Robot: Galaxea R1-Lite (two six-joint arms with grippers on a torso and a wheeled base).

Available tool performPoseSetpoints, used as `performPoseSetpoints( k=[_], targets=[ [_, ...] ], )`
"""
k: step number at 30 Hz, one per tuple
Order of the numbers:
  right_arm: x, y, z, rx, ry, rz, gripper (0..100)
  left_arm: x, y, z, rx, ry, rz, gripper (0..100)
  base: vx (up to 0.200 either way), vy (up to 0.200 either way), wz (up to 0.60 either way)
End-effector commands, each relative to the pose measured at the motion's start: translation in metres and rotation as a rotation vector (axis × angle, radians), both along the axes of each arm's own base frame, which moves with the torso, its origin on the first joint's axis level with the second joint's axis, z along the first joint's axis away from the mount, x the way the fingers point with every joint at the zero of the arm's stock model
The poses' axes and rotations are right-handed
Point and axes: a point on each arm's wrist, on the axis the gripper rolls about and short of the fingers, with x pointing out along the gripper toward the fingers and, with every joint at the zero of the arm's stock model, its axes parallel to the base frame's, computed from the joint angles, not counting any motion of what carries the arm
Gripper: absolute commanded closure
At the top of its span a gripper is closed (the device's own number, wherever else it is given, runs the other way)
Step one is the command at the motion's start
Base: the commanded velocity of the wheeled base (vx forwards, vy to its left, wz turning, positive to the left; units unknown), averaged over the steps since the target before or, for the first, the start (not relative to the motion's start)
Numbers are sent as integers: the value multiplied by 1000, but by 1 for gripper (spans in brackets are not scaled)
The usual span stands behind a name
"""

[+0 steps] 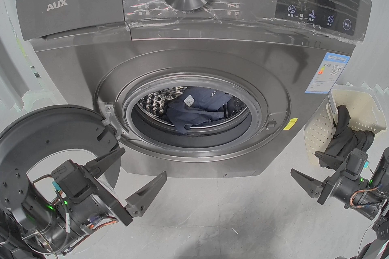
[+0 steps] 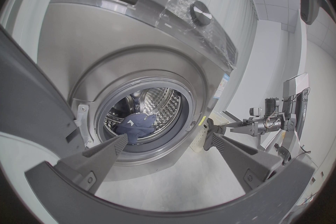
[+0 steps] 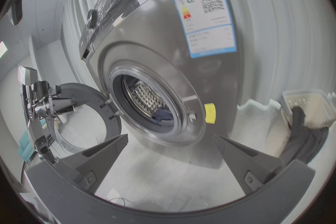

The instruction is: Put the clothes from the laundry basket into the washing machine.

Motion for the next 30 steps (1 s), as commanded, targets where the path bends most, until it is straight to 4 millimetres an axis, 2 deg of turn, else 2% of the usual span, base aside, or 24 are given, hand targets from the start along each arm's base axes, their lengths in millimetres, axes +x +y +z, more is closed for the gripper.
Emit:
performPoseSetpoints(
  k=[1,7,9,21,28,30],
  targets=[
    [-27,-22,10,5,-9,-46,0,-18,20,6,-12,-45,15,0,0,0,0],
    [-57,-36,12,-8,-4,-55,0,-21,31,12,-14,-82,64,0,0,0,0],
    [-71,-45,12,-13,-11,-92,0,-19,35,11,16,-80,112,0,0,-200,0],
    [-92,-61,10,-4,-43,-207,0,-20,36,12,15,-82,147,0,0,-200,0],
    [-109,-66,4,0,-56,-221,0,-32,52,19,4,-101,175,0,0,-200,0],
    [-117,-69,1,0,-61,-249,0,-43,61,19,15,-85,175,0,0,0,0]
  ],
)
